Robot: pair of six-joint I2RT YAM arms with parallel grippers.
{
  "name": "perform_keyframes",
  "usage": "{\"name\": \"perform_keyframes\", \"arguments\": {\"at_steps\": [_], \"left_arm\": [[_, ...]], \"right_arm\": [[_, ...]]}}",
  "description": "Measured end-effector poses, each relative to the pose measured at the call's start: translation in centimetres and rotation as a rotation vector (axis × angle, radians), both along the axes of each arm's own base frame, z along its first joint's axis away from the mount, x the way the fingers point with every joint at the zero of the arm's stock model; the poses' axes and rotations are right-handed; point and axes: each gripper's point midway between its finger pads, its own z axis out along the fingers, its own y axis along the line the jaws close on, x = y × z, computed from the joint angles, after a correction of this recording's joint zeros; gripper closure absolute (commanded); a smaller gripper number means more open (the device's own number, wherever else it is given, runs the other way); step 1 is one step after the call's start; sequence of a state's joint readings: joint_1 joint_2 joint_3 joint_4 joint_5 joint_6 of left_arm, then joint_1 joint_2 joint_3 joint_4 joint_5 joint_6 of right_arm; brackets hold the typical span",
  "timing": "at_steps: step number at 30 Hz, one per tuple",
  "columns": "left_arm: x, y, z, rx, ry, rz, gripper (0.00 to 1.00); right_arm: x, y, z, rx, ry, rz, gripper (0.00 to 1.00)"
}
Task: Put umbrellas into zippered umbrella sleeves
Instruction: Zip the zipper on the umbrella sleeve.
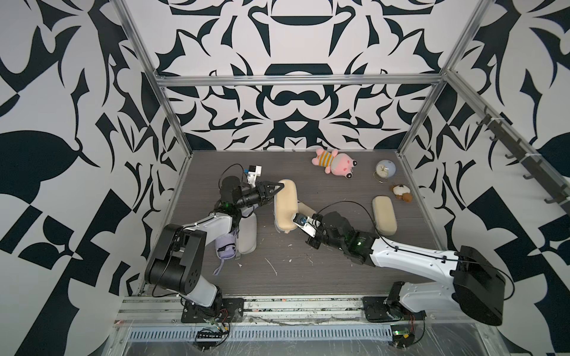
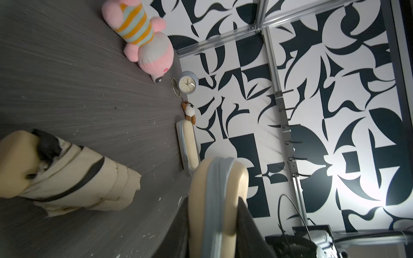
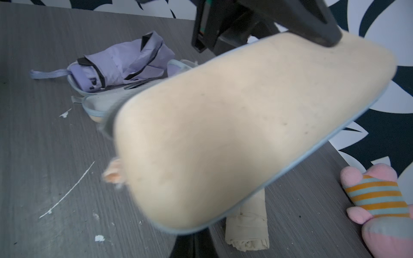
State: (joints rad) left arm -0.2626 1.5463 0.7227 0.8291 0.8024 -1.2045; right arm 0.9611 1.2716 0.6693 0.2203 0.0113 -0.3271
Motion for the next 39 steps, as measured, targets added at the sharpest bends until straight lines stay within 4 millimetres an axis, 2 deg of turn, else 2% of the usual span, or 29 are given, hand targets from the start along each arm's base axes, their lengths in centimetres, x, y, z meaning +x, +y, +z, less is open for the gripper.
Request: {"name": "perform_keyframes", "arguments": {"at_steps": [5, 8, 9, 10, 13, 15, 18, 21, 23, 29, 39], "left_arm": [[1.8, 1.5, -0.2, 0.006, -0.002, 0.113, 1.0], [2.0, 1.7, -0.3, -0.003, 0.0, 0.131, 1.0], [2.0, 1.6, -0.3, -0.008, -0.001, 0.128, 1.0], [1.9, 1.5, -0.2, -0.01, -0.001, 0.124, 1.0], [1.2, 0.8, -0.4, 0.015, -0.019, 0.082, 1.0], [0.6, 0.4, -0.4, 0.058, -0.046, 0.049, 1.0], [-0.4, -0.3, 1.2, 0.115, -0.123, 0.0, 1.0], [-0.8, -0.9, 3.7, 0.129, -0.209, -0.032, 1.0], [-1.0, -1.1, 4.6, 0.131, -0.243, -0.044, 1.0], [-1.7, -1.9, 4.2, 0.145, -0.23, -0.076, 1.0], [-2.2, -2.4, 3.9, 0.148, -0.218, -0.095, 1.0]], "right_arm": [[-2.5, 0.6, -0.3, -0.017, 0.011, 0.063, 1.0], [-2.9, 0.8, -0.6, -0.012, 0.037, 0.059, 1.0], [-2.8, 0.6, -0.7, -0.007, 0.047, 0.045, 0.91], [-2.5, 0.4, -0.9, -0.002, 0.058, 0.028, 0.76], [-1.0, -1.0, -1.5, 0.005, 0.077, -0.054, 0.42], [-0.1, -1.8, -1.8, 0.015, 0.061, -0.106, 0.29], [0.5, -2.3, -2.2, 0.025, 0.042, -0.143, 0.28], [1.1, -2.0, -1.5, 0.061, 0.008, -0.16, 0.3], [1.6, -1.7, -1.1, 0.083, -0.016, -0.169, 0.33], [2.9, -1.3, -0.5, 0.105, -0.086, -0.202, 0.45], [3.4, -0.9, 0.3, 0.111, -0.125, -0.197, 0.66]]}}
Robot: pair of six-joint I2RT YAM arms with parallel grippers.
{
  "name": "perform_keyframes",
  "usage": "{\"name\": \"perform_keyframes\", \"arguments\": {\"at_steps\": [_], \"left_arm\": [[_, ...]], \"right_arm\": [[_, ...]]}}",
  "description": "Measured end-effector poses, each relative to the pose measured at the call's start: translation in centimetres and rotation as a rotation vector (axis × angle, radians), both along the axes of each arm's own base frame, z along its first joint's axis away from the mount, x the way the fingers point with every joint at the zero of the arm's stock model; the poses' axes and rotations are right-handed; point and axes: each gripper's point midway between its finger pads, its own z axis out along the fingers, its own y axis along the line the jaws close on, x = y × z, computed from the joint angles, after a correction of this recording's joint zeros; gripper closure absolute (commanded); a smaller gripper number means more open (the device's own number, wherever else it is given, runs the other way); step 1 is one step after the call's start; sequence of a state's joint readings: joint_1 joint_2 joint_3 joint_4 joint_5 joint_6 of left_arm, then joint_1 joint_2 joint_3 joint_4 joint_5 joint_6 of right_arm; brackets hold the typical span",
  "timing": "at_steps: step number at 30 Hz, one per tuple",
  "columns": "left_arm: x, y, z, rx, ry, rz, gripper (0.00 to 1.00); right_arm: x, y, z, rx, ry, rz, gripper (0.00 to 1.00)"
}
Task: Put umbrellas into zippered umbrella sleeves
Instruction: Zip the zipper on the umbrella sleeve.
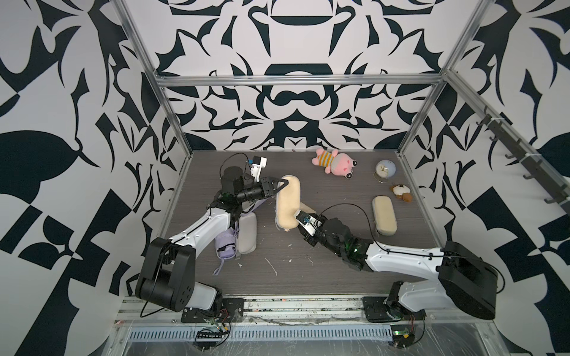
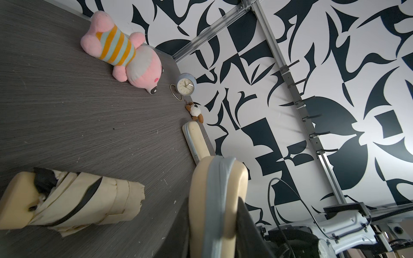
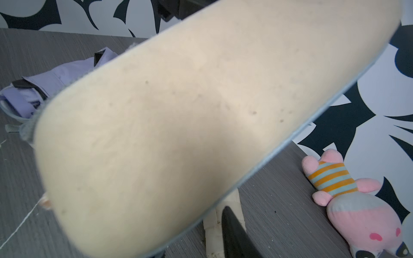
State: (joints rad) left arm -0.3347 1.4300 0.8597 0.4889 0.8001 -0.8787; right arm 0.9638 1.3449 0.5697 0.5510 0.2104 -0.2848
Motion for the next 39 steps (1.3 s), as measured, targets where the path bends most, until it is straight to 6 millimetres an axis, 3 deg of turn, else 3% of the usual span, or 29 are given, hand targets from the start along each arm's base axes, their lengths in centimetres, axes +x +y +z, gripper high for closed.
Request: {"name": "perform_keyframes", "arguments": {"at_steps": [11, 26, 32, 35, 39], "left_arm": [[-0.1, -0.3, -0.1, -0.003, 0.011, -0.007, 1.0], [2.1, 1.7, -1.2, -0.022, 0.064, 0.115, 1.0], [2.8, 1.7, -3.1, -0.036, 0.118, 0.163, 1.0], [3.0, 1.7, -3.0, -0.04, 0.115, 0.18, 1.0], [3.5, 2.2, -3.9, -0.052, 0.116, 0.262, 1.0]], "right_arm": [[-0.5, 0.7, -0.1, -0.016, 0.006, 0.043, 1.0], [-3.9, 1.3, -0.6, -0.103, 0.025, 0.136, 1.0], [-3.9, 1.9, -2.0, -0.084, 0.091, 0.1, 1.0], [-3.7, 2.1, -2.2, -0.074, 0.109, 0.088, 1.0], [-3.5, 3.3, -2.5, -0.017, 0.164, 0.075, 1.0]]}}
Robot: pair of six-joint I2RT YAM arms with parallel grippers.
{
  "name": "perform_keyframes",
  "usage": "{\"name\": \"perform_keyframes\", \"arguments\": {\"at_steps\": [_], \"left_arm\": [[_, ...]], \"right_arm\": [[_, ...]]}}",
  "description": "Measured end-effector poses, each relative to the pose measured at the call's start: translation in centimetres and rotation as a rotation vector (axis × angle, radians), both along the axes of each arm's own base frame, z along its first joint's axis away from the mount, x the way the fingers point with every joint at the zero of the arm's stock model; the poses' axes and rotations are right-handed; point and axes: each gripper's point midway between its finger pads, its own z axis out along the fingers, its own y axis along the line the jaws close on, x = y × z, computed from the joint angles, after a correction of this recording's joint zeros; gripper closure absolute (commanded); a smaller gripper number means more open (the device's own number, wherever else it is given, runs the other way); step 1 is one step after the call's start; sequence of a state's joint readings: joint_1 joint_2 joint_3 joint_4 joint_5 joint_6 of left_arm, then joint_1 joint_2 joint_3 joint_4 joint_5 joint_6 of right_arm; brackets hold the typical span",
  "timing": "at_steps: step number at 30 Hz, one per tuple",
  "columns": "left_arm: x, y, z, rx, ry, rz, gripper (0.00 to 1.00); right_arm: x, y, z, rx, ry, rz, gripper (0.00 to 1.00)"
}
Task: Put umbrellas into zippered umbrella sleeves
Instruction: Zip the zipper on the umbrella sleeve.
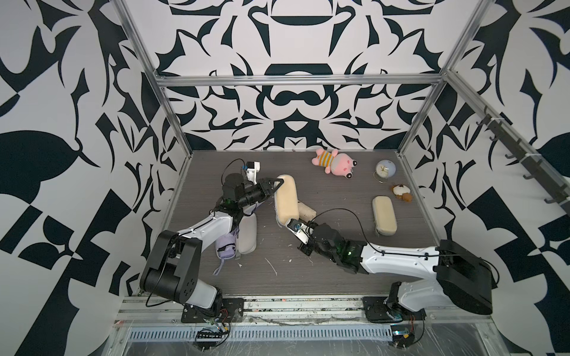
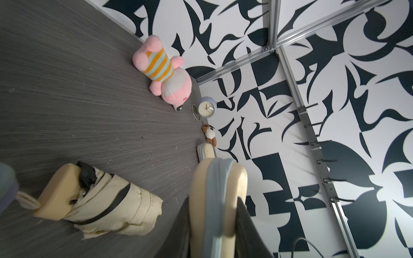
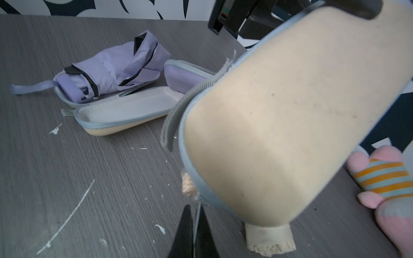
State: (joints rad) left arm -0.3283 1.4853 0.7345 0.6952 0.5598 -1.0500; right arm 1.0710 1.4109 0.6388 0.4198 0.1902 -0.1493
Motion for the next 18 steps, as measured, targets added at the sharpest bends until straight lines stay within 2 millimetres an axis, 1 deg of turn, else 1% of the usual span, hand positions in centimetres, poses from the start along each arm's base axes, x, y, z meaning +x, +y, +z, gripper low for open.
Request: {"name": "perform_keyframes", "arguments": {"at_steps": [4, 6, 11, 16, 18], "left_arm": [[0.0, 0.5, -2.2, 0.004, 0.035, 0.101, 1.0], [0.0, 0.5, -3.0, 0.01, 0.048, 0.142, 1.0], [-0.1, 0.0, -2.9, 0.005, 0.014, 0.214, 1.0], [-0.1, 1.6, -3.8, 0.02, 0.013, 0.31, 1.0], [0.0, 2.1, -3.7, 0.027, 0.01, 0.338, 1.0]], "right_arm": [[-0.4, 1.7, -1.0, 0.068, 0.082, -0.014, 1.0], [-0.6, 2.7, -1.2, 0.115, 0.124, -0.026, 1.0], [-0.6, 4.1, -1.4, 0.245, 0.218, -0.071, 1.0], [-1.0, 5.5, -1.7, 0.311, 0.289, -0.087, 1.0], [-1.0, 5.9, -1.6, 0.324, 0.305, -0.09, 1.0]]}}
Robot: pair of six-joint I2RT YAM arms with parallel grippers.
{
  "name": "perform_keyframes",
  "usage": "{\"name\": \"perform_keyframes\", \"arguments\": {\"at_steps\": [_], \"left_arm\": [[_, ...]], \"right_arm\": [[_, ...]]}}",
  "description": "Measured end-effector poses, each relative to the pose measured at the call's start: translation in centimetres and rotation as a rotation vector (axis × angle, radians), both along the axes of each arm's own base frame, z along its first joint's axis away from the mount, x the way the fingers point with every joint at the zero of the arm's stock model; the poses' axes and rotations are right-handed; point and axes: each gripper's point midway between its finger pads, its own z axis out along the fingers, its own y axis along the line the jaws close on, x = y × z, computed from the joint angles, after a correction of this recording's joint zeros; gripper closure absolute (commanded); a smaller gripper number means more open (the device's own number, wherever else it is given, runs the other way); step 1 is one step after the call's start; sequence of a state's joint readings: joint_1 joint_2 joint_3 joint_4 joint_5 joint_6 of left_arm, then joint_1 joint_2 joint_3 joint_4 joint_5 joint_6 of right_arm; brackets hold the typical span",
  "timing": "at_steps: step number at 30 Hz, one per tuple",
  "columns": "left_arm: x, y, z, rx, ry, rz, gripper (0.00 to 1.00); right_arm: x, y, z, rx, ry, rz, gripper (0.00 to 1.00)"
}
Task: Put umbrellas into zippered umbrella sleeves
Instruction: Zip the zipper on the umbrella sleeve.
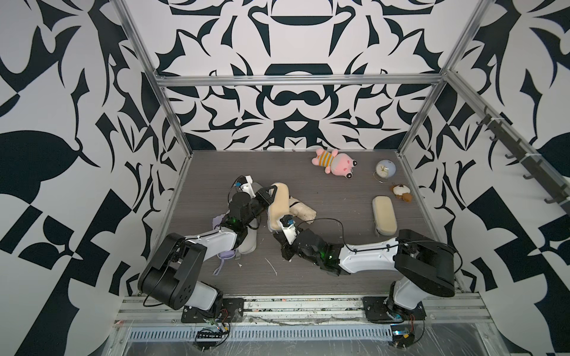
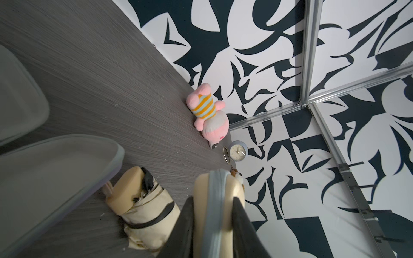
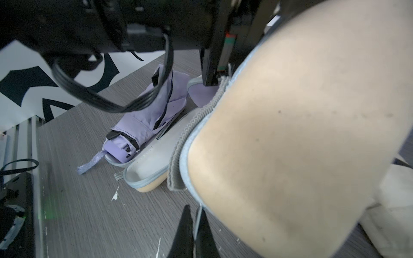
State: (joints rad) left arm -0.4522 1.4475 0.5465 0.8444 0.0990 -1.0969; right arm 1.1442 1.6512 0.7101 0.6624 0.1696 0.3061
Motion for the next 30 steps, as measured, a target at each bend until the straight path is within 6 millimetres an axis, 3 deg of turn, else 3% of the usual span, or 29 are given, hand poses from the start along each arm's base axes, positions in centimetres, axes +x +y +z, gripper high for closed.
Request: {"name": "perform_keyframes", "arguments": {"at_steps": [11, 21, 28, 30], "left_arm": [[0.3, 2.7, 1.6, 0.037, -0.049, 0.16, 1.0], [0.1, 2.4, 1.1, 0.047, -0.034, 0.177, 1.0], [0.2, 1.6, -0.5, 0.078, -0.013, 0.184, 1.0], [-0.1, 0.6, -0.9, 0.057, -0.001, 0.165, 1.0]], "right_arm": [[0.0, 1.8, 0.6, -0.03, -0.011, -0.021, 1.0], [0.3, 1.7, 0.5, -0.048, -0.021, -0.045, 1.0], [-0.2, 4.1, -1.0, -0.082, 0.011, 0.023, 1.0], [-1.1, 5.8, 0.2, -0.014, 0.009, 0.084, 1.0]]}}
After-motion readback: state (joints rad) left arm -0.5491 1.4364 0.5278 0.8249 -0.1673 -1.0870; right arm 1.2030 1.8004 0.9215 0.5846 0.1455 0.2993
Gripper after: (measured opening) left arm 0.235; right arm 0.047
